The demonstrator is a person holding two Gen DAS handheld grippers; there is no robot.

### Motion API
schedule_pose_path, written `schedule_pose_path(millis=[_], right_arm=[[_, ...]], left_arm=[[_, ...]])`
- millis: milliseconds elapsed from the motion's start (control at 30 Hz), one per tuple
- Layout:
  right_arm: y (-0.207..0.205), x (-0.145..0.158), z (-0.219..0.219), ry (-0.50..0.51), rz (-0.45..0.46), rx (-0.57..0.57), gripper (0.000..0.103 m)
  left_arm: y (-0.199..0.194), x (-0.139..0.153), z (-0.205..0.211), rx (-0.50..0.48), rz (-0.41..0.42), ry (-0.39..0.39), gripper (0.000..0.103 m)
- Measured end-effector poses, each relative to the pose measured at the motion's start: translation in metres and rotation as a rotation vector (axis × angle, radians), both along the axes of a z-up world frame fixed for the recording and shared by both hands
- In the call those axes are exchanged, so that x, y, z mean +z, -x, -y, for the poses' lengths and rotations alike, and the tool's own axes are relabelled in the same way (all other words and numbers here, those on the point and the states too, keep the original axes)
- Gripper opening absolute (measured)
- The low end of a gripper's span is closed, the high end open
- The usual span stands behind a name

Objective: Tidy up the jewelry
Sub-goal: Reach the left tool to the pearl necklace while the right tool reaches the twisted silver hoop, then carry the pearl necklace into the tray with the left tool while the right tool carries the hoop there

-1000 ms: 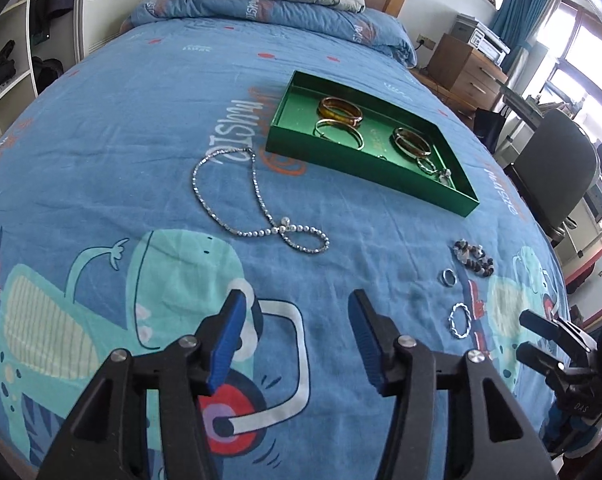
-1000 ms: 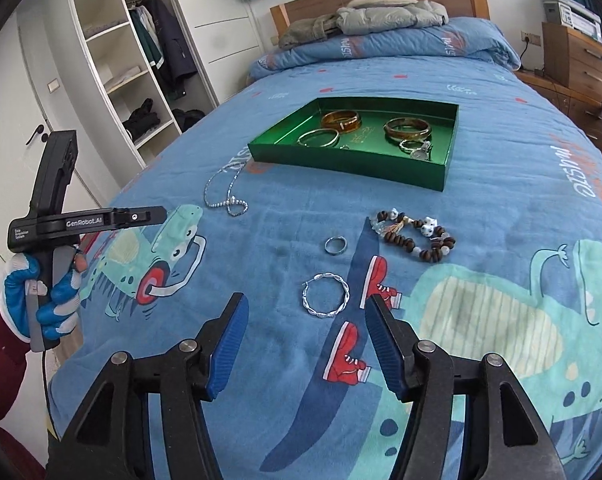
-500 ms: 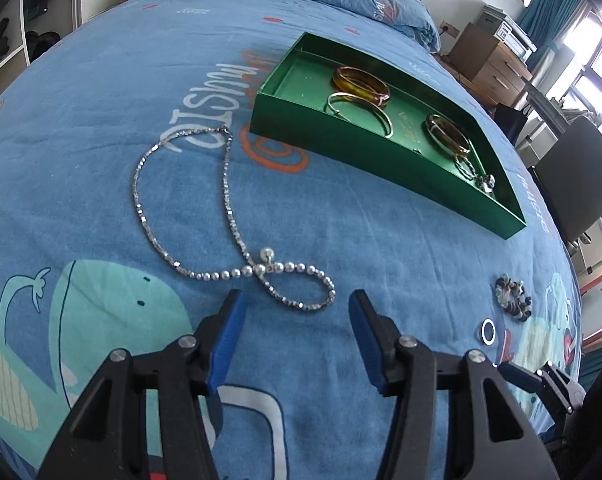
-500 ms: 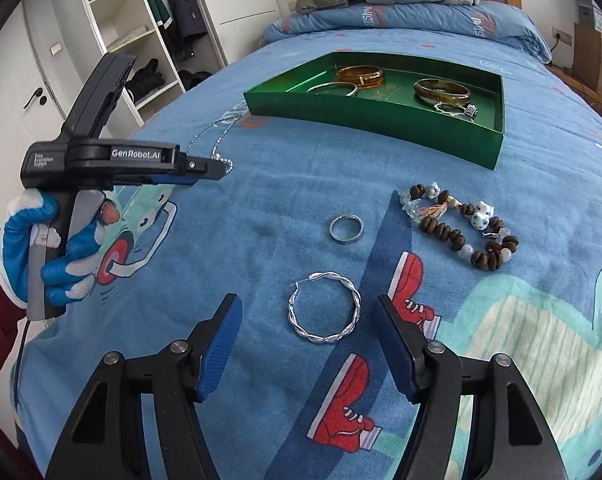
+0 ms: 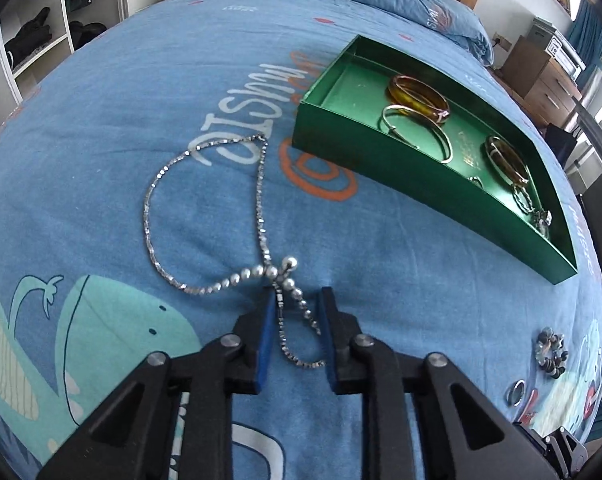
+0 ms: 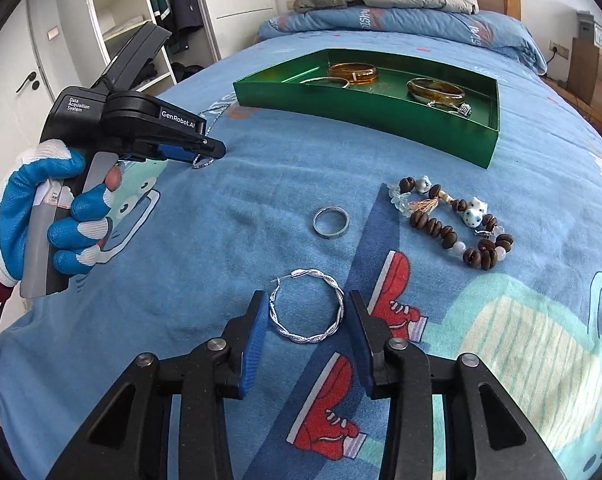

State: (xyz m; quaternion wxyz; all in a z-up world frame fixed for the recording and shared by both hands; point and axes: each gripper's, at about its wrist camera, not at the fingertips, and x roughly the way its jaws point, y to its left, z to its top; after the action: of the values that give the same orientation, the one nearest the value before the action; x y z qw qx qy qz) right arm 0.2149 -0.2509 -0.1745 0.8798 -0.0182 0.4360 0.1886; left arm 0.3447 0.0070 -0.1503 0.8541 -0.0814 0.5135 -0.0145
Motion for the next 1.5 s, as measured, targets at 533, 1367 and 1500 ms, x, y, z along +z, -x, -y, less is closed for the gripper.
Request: schedule_pose_path(millis=[533, 1367, 1500], right_arm=[[0.018, 0.023, 0.009, -0.074, 0.086, -0.013, 0.038], [-0.084, 0.161, 0.036, -0.131, 0.336, -0.132, 0.039], [-0.129, 0.137, 0.032, -0.130, 0.280, -0.140, 0.038]], left_arm=[[0.058, 0.050, -0.011, -0.078, 0.138, -0.073, 0.007], [-0.033, 0.217, 0.073, -0.303, 0.425, 0.034, 0.007], [-0.082, 0.166, 0.089, -0.304, 0.327, -0.001, 0.007]])
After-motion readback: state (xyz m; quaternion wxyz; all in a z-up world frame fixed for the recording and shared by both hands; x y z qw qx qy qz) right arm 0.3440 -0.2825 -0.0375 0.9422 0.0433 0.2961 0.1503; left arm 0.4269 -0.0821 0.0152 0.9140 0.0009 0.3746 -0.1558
